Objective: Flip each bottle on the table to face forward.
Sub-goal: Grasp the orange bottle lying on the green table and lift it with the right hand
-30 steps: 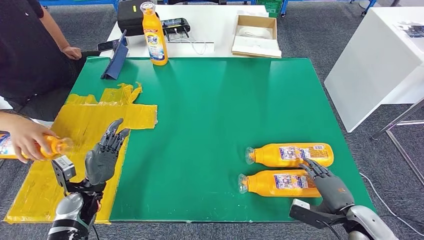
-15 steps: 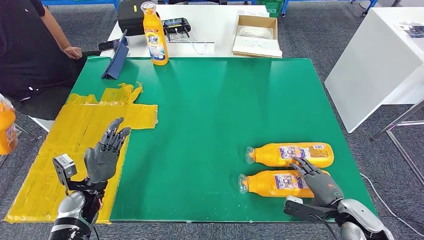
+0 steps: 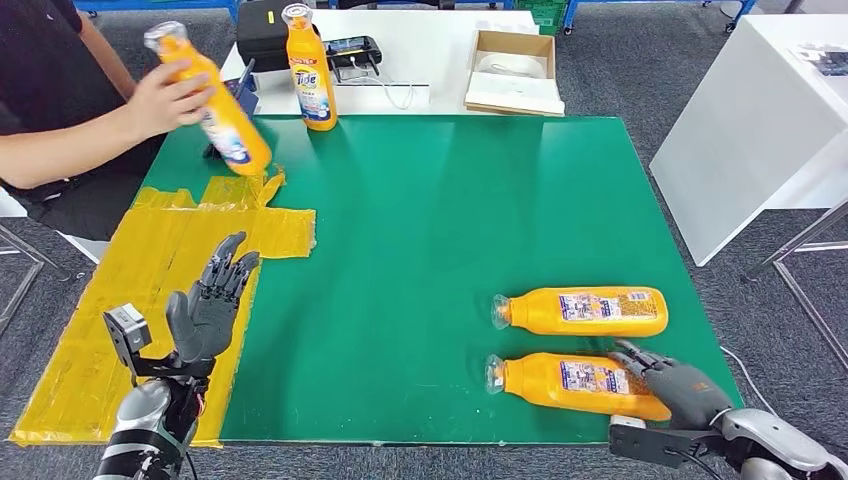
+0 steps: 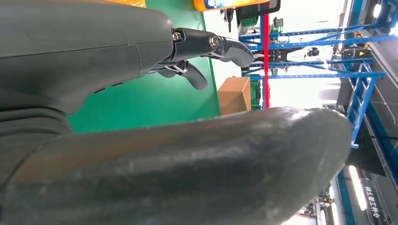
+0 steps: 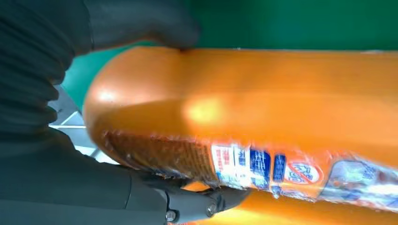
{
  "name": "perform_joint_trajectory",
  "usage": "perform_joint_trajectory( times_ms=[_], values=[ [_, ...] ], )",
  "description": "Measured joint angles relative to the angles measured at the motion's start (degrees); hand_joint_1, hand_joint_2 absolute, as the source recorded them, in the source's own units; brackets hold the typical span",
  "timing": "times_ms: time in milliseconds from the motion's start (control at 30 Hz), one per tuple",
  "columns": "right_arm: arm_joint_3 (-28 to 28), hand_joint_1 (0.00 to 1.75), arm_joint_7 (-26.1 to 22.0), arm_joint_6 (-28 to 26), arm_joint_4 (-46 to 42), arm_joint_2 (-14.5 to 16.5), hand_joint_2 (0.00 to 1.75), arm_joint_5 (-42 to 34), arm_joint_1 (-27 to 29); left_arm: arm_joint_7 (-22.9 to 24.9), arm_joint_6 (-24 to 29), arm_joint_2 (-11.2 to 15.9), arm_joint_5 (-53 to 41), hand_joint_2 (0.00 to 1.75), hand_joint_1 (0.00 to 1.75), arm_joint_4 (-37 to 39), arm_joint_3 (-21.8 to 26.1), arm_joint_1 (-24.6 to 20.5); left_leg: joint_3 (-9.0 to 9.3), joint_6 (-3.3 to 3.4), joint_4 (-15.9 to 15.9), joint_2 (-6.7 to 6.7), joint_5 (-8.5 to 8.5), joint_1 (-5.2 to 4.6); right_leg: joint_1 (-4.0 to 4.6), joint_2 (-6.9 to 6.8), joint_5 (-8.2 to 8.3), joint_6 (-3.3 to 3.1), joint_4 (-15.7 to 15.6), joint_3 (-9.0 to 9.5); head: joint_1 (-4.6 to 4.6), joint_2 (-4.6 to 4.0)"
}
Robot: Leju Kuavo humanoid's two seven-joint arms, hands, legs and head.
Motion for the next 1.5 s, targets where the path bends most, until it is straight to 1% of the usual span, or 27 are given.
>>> perform_joint_trajectory(
  times_ms=[100,167,200,300,433,567,633,700,767,800,833,900,933,967,1000,1067,1133,1267,1400,1500],
  values=[
    [0.97,1.75,1.42,-3.12,-0.02,-0.56,1.75,1.69,1.02,0.02,-0.40,-0.01,0.24,0.00,0.00,0.37,-0.21,-0.19,0.02,0.00,-0.01,0.02,-0.01,0.05,0.04,0.02,-0.01,0.00,0.00,0.02,-0.01,0.01],
    [1.62,1.75,1.78,-6.41,1.82,0.95,1.75,4.56,0.70,0.22,-0.64,-0.02,0.62,0.00,0.00,0.50,-0.59,-0.30,0.12,-0.04,-0.03,0.18,-0.08,0.11,0.10,0.16,0.00,-0.01,-0.01,0.08,0.01,0.00],
    [1.87,1.75,1.73,-8.09,3.51,2.36,1.75,6.19,0.11,0.42,-0.74,-0.02,0.80,0.00,0.00,0.55,-0.81,-0.36,0.23,-0.08,-0.04,0.36,-0.15,0.14,0.14,0.32,0.00,-0.02,-0.04,0.15,0.02,0.00],
    [2.24,1.75,1.31,-12.61,10.68,8.13,1.75,10.44,-2.91,1.11,-0.85,-0.10,1.01,0.00,0.00,0.69,-1.59,-0.83,0.81,-0.12,-0.08,1.29,-0.57,0.25,0.31,1.19,-0.01,-0.14,-0.15,0.52,0.04,0.00],
    [2.19,1.75,1.05,-14.92,20.08,14.75,1.75,12.55,-7.35,1.62,-1.04,-0.19,1.15,0.00,0.00,1.05,-2.79,-2.14,1.95,-0.05,-0.16,2.40,-1.19,0.50,0.50,2.14,-0.59,-0.39,-0.35,0.86,0.03,0.00],
    [2.04,1.75,0.33,-15.63,27.32,18.81,1.75,13.44,-11.01,1.71,-1.17,-0.35,1.14,0.00,0.00,1.56,-3.96,-3.54,2.85,-0.18,-0.21,2.79,-1.44,1.03,0.97,2.22,-1.95,-0.59,-0.53,1.75,0.07,0.00],
    [1.88,1.75,-0.68,-15.61,30.28,20.08,1.75,13.20,-12.76,1.69,-1.17,-0.44,1.13,0.00,0.00,1.77,-4.43,-4.39,2.79,-0.20,-0.23,2.94,-1.44,1.22,1.13,2.21,-2.59,-0.66,-0.54,1.97,0.09,0.00],
    [1.54,1.75,-3.39,-14.90,32.56,20.71,1.75,11.26,-14.44,1.57,-1.31,-0.46,1.16,0.00,0.00,1.94,-4.87,-5.71,2.26,-0.15,-0.23,3.08,-1.20,1.25,1.16,2.19,-2.73,-0.65,-0.54,1.66,0.08,0.00],
    [0.80,1.75,-8.15,-11.98,33.78,20.57,1.75,6.75,-15.76,1.22,-1.64,-0.44,1.33,0.00,0.00,2.41,-5.43,-7.53,1.74,-0.05,-0.21,3.05,-0.83,1.19,1.12,2.17,-2.57,-0.57,-0.54,1.21,0.06,0.00],
    [0.37,1.75,-10.64,-9.83,34.00,20.33,1.75,3.86,-16.11,0.98,-1.81,-0.41,1.52,0.00,0.00,2.94,-5.72,-8.38,1.63,-0.01,-0.18,2.97,-0.69,1.14,1.07,2.15,-2.13,-0.38,-0.60,1.16,0.09,0.00],
    [-0.04,1.75,-12.66,-7.69,34.06,20.07,1.75,0.99,-16.28,0.75,-1.89,-0.37,1.70,0.00,0.00,3.62,-5.98,-9.03,1.67,0.02,-0.13,2.87,-0.62,1.07,0.97,2.13,-1.15,-0.04,-0.73,1.25,0.11,0.00],
    [-0.64,1.75,-15.51,-4.27,34.04,19.79,1.75,-3.90,-16.29,0.45,-1.96,-0.22,1.97,0.00,0.00,5.22,-6.56,-9.90,1.82,0.05,-0.04,2.67,-0.58,0.90,0.78,2.04,0.53,0.22,-0.98,1.76,0.09,0.00],
    [-0.86,1.75,-16.57,-3.09,33.99,19.80,1.75,-5.88,-16.28,0.39,-1.98,-0.14,2.01,0.00,0.00,5.85,-6.81,-10.28,1.82,0.09,-0.02,2.61,-0.55,0.83,0.72,1.98,1.02,0.24,-1.03,1.90,0.08,0.00],
    [-1.08,1.75,-17.55,-2.11,33.91,19.94,1.75,-7.58,-16.30,0.37,-2.00,-0.08,2.03,0.00,0.00,6.35,-7.05,-10.67,1.73,0.12,-0.01,2.54,-0.52,0.80,0.72,1.90,0.95,0.10,-1.02,1.95,0.05,0.00],
    [-1.39,1.75,-18.63,-1.15,33.80,20.27,1.75,-9.53,-16.30,0.37,-2.03,-0.05,2.08,0.00,0.00,6.79,-7.30,-11.04,1.61,0.14,-0.01,2.46,-0.49,0.79,0.72,1.82,0.96,0.16,-1.00,1.86,0.05,0.00],
    [-2.07,1.75,-20.47,0.79,33.58,21.53,1.75,-13.36,-16.30,0.42,-2.07,-0.05,2.15,0.00,0.00,7.62,-7.88,-11.53,1.39,0.16,-0.02,2.30,-0.48,0.80,0.74,1.64,0.90,0.11,-0.98,1.68,0.06,0.00],
    [-2.62,1.75,-21.38,2.16,33.36,23.43,1.75,-16.40,-16.34,0.51,-1.96,-0.09,2.18,0.00,0.00,8.55,-8.56,-11.83,1.12,0.15,-0.03,2.22,-0.48,0.81,0.75,1.54,0.86,0.07,-0.94,1.44,0.06,0.00],
    [-3.06,1.75,-21.61,1.45,32.54,28.38,1.75,-20.09,-16.78,0.89,-1.00,-0.57,2.25,0.00,0.00,9.68,-9.82,-12.11,0.67,0.11,-0.04,2.16,-0.45,0.81,0.75,1.47,0.83,0.03,-0.85,0.97,0.04,0.00],
    [-2.89,1.75,-21.40,-0.14,31.76,32.57,1.75,-20.98,-17.11,1.30,0.22,-1.33,2.25,1.75,0.00,9.94,-10.75,-12.00,0.18,0.05,-0.03,1.71,-0.28,0.78,0.71,1.07,0.83,0.02,-0.76,0.56,0.05,0.00],
    [-2.76,1.75,-21.27,-1.16,30.93,34.84,1.75,-21.62,-17.64,1.85,1.17,-1.69,1.95,1.75,0.00,9.95,-11.35,-11.83,-0.07,0.05,-0.02,1.43,-0.21,0.76,0.69,0.83,0.82,0.03,-0.73,0.39,0.05,0.00]
  ],
)
